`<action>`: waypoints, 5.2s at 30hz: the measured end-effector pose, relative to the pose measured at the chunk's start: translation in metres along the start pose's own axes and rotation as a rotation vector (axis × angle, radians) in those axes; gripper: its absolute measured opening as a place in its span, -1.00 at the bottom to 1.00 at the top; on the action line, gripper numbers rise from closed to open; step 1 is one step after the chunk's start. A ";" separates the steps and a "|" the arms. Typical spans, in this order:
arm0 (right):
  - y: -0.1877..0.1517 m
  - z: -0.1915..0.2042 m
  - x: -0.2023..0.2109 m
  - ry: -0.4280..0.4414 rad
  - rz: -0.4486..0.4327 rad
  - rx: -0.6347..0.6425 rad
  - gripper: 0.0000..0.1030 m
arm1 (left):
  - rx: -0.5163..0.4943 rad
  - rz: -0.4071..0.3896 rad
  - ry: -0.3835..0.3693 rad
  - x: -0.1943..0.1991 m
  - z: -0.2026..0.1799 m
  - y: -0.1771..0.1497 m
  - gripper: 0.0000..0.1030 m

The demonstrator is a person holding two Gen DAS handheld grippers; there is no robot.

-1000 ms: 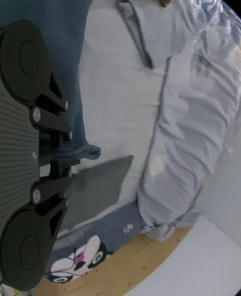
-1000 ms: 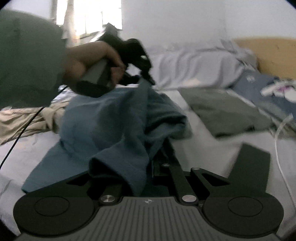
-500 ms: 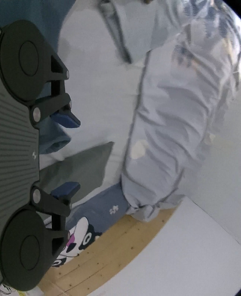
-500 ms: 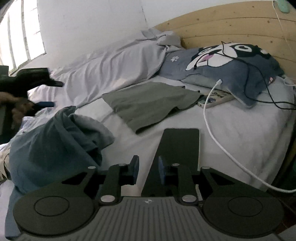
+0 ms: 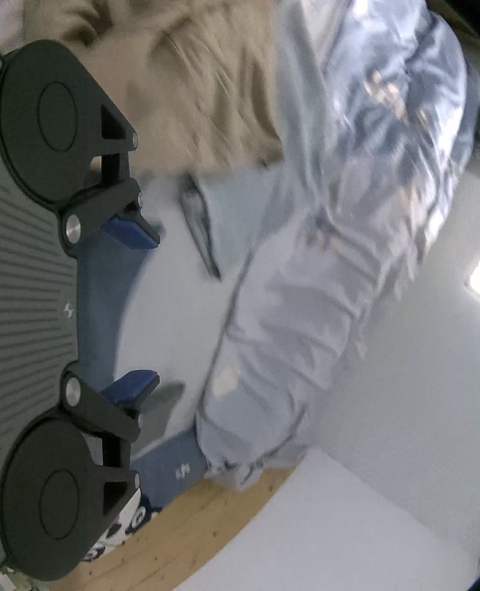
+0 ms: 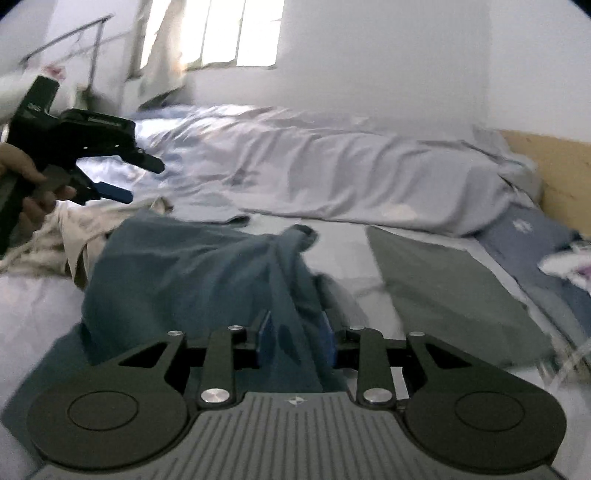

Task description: Fold clothes

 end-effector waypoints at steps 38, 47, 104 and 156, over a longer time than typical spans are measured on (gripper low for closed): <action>0.038 -0.076 -0.010 -0.112 -0.011 -0.243 -0.52 | 0.019 0.225 -0.156 -0.074 0.048 -0.019 -0.72; 0.070 -0.067 -0.017 0.174 -0.040 -0.260 0.09 | -0.119 0.085 -0.316 -0.013 -0.024 0.010 -0.88; 0.110 -0.031 0.058 0.259 -0.206 0.011 -0.88 | -0.350 -0.169 -0.332 0.150 -0.133 -0.043 -0.93; 0.109 -0.026 0.232 -0.032 -0.416 0.117 -0.93 | -0.499 -0.011 -0.356 0.181 -0.160 -0.134 -0.75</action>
Point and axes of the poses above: each gripper's, at about its wrist camera, not at the fingertips, and x roughly against the way its jaws point, z to its left, y to its top, the point moved 10 cm from there along -x, roughly the way its jaws point, and after that the axes turned 14 degrees about -y, right-handed, at the moved point
